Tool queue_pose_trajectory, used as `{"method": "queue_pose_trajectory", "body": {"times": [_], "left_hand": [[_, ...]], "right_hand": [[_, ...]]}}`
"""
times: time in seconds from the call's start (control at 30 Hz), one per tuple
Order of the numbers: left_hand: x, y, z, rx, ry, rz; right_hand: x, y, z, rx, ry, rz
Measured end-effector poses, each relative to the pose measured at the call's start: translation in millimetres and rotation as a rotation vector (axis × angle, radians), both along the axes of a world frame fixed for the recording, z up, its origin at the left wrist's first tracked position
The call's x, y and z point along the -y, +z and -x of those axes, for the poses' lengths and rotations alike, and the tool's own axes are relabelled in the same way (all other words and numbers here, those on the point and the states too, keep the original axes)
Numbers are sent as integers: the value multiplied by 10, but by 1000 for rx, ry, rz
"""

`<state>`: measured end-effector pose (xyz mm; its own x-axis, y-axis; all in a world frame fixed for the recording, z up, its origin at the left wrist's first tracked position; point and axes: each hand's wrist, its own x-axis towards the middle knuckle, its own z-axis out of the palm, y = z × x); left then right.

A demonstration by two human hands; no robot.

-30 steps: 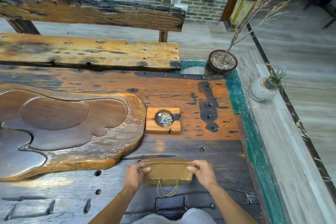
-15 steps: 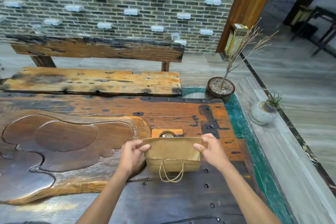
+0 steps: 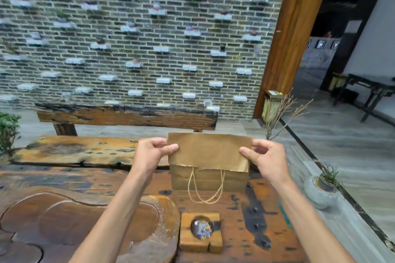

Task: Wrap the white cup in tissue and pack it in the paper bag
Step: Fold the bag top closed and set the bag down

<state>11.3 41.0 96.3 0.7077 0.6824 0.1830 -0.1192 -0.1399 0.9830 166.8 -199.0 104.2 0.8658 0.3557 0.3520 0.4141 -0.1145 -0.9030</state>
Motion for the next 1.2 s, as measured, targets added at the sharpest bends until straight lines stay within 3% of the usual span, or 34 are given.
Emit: {"method": "queue_pose_trajectory", "body": {"times": [0.2, 0.5, 0.93, 1.2], "left_hand": [[-41, 842, -36, 168, 2, -57], [2, 1651, -30, 388, -19, -45], [-9, 1629, 367, 358, 80, -18], [-3, 1532, 1165, 341, 282, -41]], "right_hand": [[-17, 809, 12, 173, 91, -113], [-40, 1591, 57, 187, 171, -318], [-223, 1563, 222, 197, 262, -290], [-634, 1498, 598, 124, 480, -293]]}}
